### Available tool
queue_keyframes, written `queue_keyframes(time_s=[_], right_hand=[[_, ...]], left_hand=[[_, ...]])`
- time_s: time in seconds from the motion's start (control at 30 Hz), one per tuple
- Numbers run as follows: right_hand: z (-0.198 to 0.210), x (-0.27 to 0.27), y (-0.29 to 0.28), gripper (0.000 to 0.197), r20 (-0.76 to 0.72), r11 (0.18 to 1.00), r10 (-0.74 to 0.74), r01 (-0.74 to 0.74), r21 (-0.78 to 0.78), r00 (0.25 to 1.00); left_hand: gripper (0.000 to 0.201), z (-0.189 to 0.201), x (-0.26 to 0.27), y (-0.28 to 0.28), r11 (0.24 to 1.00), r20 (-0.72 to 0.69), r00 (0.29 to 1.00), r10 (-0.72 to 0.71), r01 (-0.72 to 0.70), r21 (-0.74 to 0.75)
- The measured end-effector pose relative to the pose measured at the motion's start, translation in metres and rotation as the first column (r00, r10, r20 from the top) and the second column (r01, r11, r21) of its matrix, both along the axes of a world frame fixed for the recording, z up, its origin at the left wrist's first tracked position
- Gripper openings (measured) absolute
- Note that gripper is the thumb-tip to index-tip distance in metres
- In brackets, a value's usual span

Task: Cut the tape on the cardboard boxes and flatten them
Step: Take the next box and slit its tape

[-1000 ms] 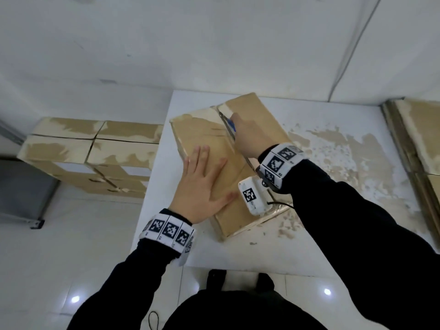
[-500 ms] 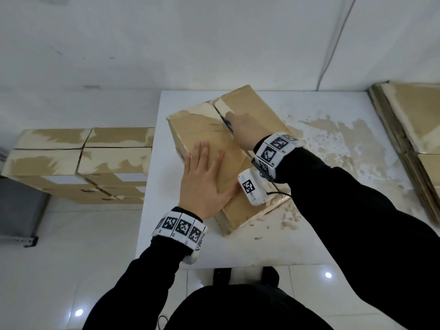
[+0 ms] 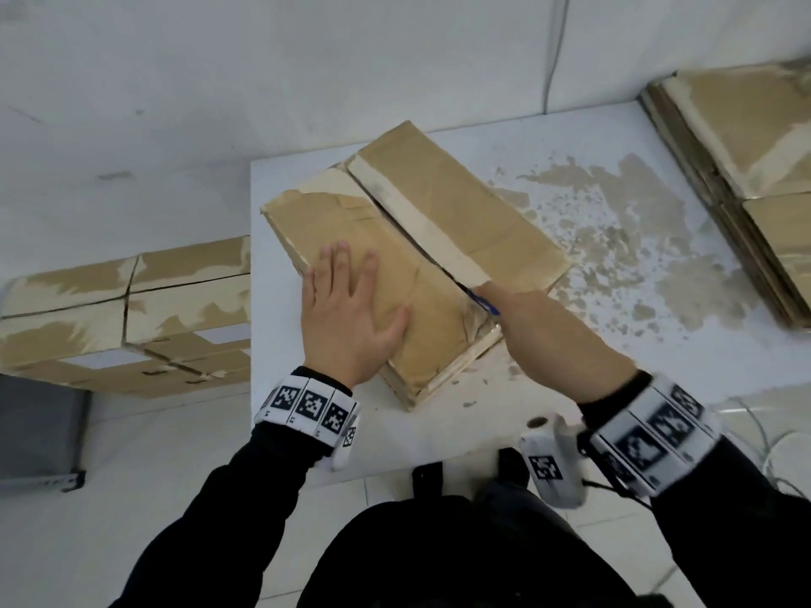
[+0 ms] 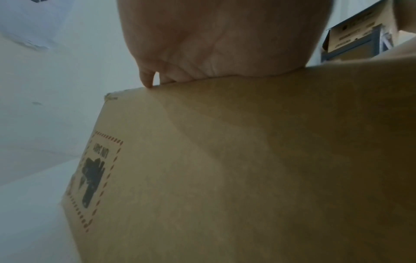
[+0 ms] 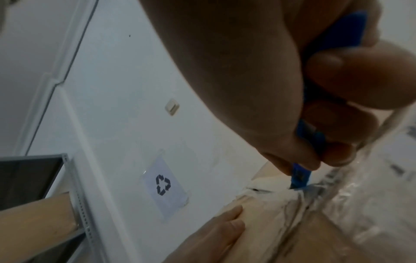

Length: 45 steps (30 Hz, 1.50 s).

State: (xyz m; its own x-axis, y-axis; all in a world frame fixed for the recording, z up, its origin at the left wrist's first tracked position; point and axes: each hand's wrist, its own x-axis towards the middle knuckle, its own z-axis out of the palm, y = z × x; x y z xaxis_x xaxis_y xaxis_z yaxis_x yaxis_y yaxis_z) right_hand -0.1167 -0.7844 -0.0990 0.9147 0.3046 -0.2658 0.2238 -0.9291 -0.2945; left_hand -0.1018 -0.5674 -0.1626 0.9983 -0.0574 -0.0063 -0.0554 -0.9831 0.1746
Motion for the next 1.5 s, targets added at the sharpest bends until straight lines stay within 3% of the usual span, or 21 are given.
queue_keyframes(time_s=[0.17, 0.23, 0.33, 0.43, 0.57, 0.67, 0.77, 0.87, 0.97, 1.07, 1.13, 1.23, 1.33, 1.43, 1.47, 1.5], right_hand=[[-0.002, -0.046, -0.029, 0.055, -0.016, 0.989, -0.134, 0.135, 0.063, 0.991], [-0.009, -0.055, -0.031, 0.053, -0.025, 0.974, -0.178, 0.18, 0.135, 0.984], [-0.019, -0.062, -0.03, 0.048, -0.052, 0.925, -0.256, 0.26, 0.277, 0.965], [-0.025, -0.066, -0.028, 0.043, -0.065, 0.855, -0.306, 0.305, 0.42, 0.95], [-0.031, -0.061, -0.033, 0.041, -0.179, 0.747, -0.357, 0.395, 0.535, 0.917], [-0.031, -0.057, -0.038, 0.04, -0.279, 0.678, -0.371, 0.463, 0.571, 0.886], [-0.031, -0.057, -0.034, 0.038, -0.351, 0.58, -0.374, 0.512, 0.634, 0.858], [-0.028, -0.058, -0.039, 0.039, -0.478, 0.506, -0.273, 0.547, 0.667, 0.835], [-0.022, -0.056, -0.042, 0.038, -0.492, 0.565, -0.148, 0.482, 0.67, 0.858], [-0.019, -0.059, -0.044, 0.037, -0.431, 0.634, -0.128, 0.408, 0.657, 0.893], [-0.019, -0.064, -0.057, 0.036, -0.319, 0.71, -0.166, 0.337, 0.618, 0.933], [-0.019, -0.065, -0.073, 0.033, -0.049, 0.877, -0.209, 0.21, 0.433, 0.977], [-0.018, -0.061, -0.072, 0.036, 0.07, 0.94, -0.096, 0.067, 0.333, 0.993], [-0.001, -0.059, -0.093, 0.039, 0.131, 0.974, -0.046, 0.015, 0.226, 0.99], [0.005, -0.058, -0.101, 0.039, 0.161, 0.978, -0.054, 0.02, 0.207, 0.986], [0.009, -0.055, -0.107, 0.039, 0.186, 0.975, -0.068, 0.026, 0.219, 0.98]], left_hand=[[0.082, 0.01, 0.003, 0.001, 0.988, -0.079, 0.996, -0.048, 0.059, 0.145], [0.072, 0.018, 0.011, 0.0, 0.969, -0.074, 0.98, -0.184, 0.193, 0.156], [0.059, 0.025, 0.031, -0.007, 0.835, -0.037, 0.836, -0.547, 0.548, 0.049], [0.054, 0.027, 0.057, -0.016, 0.715, -0.076, 0.715, -0.695, 0.698, 0.025], [0.053, 0.02, 0.074, -0.022, 0.654, 0.012, 0.655, -0.756, 0.754, 0.063], [0.046, 0.017, 0.074, -0.024, 0.672, 0.171, 0.668, -0.725, 0.739, -0.039], [0.045, 0.02, 0.071, -0.023, 0.686, 0.215, 0.681, -0.7, 0.724, -0.063], [0.047, 0.023, 0.066, -0.022, 0.688, 0.244, 0.675, -0.697, 0.725, -0.038], [0.047, 0.026, 0.068, -0.026, 0.698, 0.312, 0.674, -0.669, 0.715, -0.048], [0.05, 0.028, 0.07, -0.028, 0.698, 0.279, 0.673, -0.685, 0.716, -0.011], [0.05, 0.026, 0.071, -0.027, 0.687, 0.197, 0.666, -0.719, 0.723, 0.065], [0.062, 0.029, 0.074, -0.03, 0.624, 0.049, 0.63, -0.775, 0.75, 0.218], [0.059, 0.046, 0.072, -0.043, 0.67, -0.109, 0.726, -0.679, 0.674, 0.311], [0.039, 0.054, 0.063, -0.052, 0.891, -0.223, 0.879, -0.422, 0.447, 0.074], [0.035, 0.053, 0.061, -0.054, 0.948, -0.248, 0.915, -0.318, 0.306, -0.084], [0.033, 0.051, 0.058, -0.057, 0.953, -0.298, 0.932, -0.206, 0.121, -0.279]])
